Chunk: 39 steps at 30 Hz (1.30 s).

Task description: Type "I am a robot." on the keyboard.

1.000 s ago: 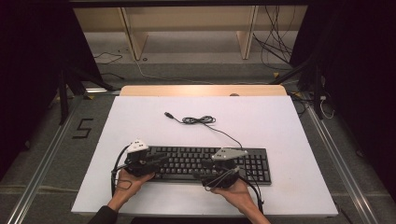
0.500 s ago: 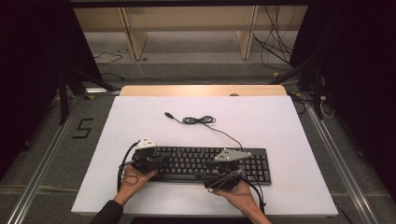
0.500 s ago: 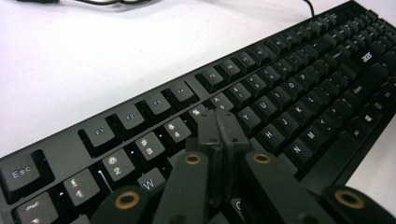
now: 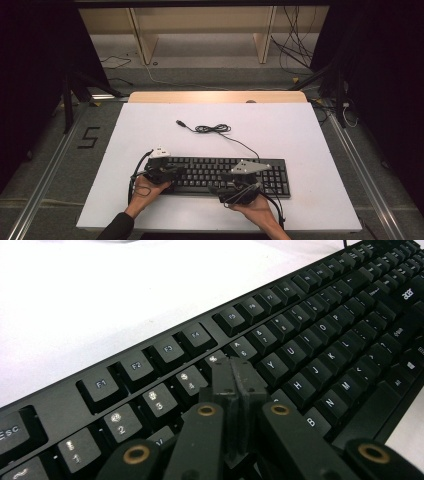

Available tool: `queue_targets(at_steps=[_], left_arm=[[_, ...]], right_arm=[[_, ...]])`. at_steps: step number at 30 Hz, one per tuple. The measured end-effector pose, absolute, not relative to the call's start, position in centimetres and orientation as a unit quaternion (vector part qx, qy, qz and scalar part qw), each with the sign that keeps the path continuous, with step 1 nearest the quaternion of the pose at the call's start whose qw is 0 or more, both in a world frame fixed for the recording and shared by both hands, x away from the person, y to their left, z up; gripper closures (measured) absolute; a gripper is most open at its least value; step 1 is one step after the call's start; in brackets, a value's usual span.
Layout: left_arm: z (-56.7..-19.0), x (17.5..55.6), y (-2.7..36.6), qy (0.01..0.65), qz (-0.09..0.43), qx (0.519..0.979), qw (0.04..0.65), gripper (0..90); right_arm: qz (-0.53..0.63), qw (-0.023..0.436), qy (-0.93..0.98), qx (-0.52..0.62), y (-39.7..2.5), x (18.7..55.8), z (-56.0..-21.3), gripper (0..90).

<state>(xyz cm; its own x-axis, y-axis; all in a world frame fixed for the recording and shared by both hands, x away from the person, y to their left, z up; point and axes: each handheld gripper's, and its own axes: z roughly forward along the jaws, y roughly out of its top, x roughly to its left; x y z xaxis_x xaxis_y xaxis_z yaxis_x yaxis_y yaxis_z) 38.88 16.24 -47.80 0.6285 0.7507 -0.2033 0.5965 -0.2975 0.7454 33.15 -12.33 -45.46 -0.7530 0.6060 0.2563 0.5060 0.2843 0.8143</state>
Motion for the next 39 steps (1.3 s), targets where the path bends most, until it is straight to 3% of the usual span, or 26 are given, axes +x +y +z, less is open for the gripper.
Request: queue_targets(at_steps=[23, 39], left_arm=[[-48.1, 38.8, 16.0, 0.422, 0.089, 0.802, 0.413, 88.7], [-47.1, 38.4, 16.8, 0.427, 0.081, 0.785, 0.442, 71.9]], right_arm=[[0.485, 0.054, 0.801, 0.346, -12.2, 33.1, -45.5, 35.8], [0.486, 0.055, 0.800, 0.348, -12.0, 33.5, -45.5, 35.7]])
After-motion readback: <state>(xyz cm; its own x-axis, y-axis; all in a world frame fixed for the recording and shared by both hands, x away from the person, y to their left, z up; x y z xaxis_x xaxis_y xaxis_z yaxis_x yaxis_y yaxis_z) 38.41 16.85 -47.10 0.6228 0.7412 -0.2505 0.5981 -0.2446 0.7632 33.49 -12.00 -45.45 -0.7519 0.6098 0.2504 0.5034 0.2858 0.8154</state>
